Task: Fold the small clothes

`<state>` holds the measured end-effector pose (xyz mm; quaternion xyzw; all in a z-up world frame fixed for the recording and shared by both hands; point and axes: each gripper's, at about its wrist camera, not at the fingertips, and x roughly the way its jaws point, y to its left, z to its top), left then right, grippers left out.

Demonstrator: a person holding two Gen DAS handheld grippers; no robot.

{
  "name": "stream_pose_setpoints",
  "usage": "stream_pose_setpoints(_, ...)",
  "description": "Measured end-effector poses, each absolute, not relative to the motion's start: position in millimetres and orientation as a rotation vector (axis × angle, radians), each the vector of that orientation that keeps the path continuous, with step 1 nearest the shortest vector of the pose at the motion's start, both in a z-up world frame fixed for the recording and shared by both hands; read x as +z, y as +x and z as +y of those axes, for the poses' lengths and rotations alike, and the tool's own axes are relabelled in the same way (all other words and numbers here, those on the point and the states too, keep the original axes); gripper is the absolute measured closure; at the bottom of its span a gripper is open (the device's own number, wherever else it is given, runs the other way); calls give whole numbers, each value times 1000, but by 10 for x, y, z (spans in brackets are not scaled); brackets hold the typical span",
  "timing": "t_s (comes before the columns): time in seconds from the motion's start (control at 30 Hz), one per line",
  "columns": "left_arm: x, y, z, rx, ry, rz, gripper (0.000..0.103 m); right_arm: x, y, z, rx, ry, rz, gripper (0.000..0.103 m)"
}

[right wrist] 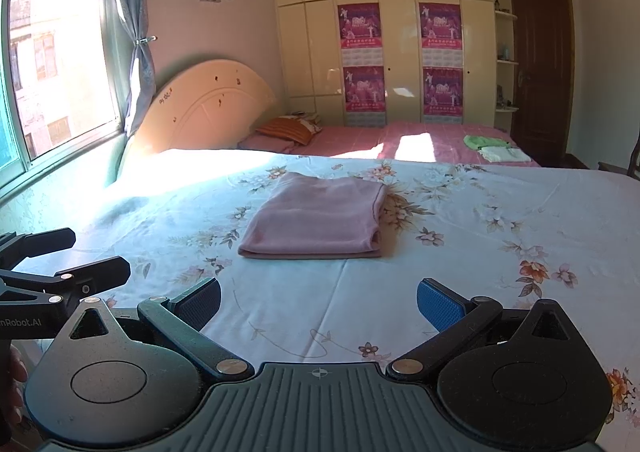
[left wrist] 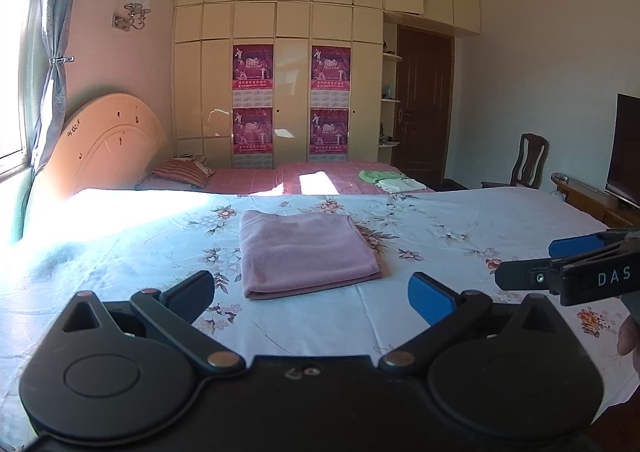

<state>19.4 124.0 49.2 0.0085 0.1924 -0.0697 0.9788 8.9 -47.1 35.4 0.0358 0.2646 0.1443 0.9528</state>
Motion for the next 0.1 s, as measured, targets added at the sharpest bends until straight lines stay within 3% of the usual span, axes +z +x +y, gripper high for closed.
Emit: stream_pose_setpoints(0.1,498,221,1251,-146,7,389,0,350,92,-478,298,72,538,0)
